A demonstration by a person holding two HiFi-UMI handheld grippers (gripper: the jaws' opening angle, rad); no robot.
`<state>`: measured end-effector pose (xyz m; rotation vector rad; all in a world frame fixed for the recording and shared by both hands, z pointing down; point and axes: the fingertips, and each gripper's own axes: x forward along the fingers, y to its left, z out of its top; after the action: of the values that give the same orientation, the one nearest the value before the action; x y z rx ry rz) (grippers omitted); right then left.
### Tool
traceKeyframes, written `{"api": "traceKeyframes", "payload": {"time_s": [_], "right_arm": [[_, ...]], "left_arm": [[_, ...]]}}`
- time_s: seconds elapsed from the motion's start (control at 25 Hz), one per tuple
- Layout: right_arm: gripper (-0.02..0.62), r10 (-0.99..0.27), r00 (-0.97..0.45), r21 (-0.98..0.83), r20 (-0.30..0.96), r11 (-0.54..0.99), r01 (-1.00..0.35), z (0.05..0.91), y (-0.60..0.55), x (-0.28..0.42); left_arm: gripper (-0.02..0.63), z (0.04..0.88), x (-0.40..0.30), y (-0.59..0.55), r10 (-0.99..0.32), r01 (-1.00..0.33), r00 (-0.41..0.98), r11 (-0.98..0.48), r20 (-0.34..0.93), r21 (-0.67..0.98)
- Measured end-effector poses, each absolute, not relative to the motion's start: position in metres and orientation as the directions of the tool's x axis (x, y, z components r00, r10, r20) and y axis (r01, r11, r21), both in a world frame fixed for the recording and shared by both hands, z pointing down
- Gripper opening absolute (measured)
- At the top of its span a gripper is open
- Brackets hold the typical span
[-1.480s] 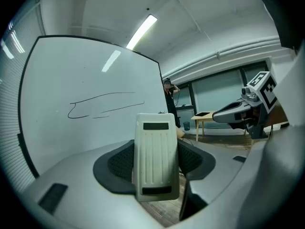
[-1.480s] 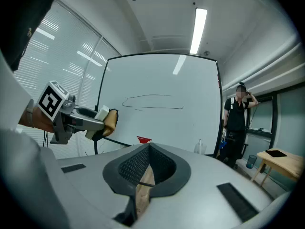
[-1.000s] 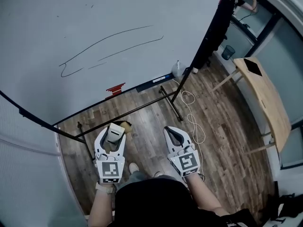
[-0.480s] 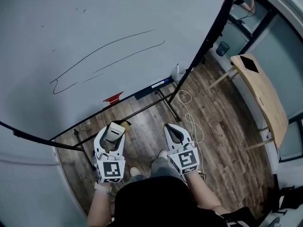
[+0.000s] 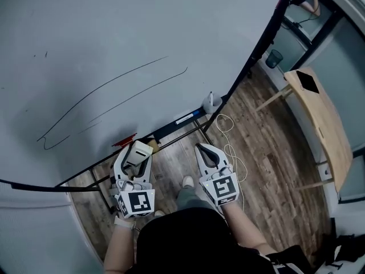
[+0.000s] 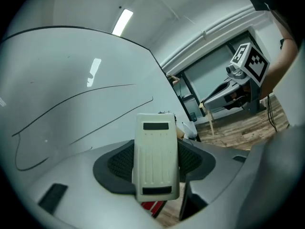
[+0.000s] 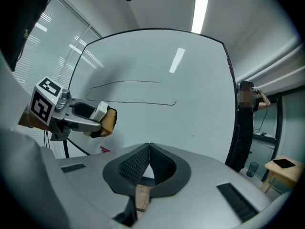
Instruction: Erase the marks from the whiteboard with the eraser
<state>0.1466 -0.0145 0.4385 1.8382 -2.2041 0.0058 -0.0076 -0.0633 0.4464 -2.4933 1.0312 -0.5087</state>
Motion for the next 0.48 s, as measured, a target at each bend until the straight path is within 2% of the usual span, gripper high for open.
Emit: {"api": "traceKeyframes", "payload": {"time_s": [0.48], "right_arm": [[0.028, -0.942, -0.290, 0.164, 0.171, 0.317, -0.934, 0.417, -0.111, 0.250]], "left_arm": [[0.262, 0.363, 0.149, -0.147, -0.840, -0.549, 0.539, -0.409, 0.066, -0.729]]}}
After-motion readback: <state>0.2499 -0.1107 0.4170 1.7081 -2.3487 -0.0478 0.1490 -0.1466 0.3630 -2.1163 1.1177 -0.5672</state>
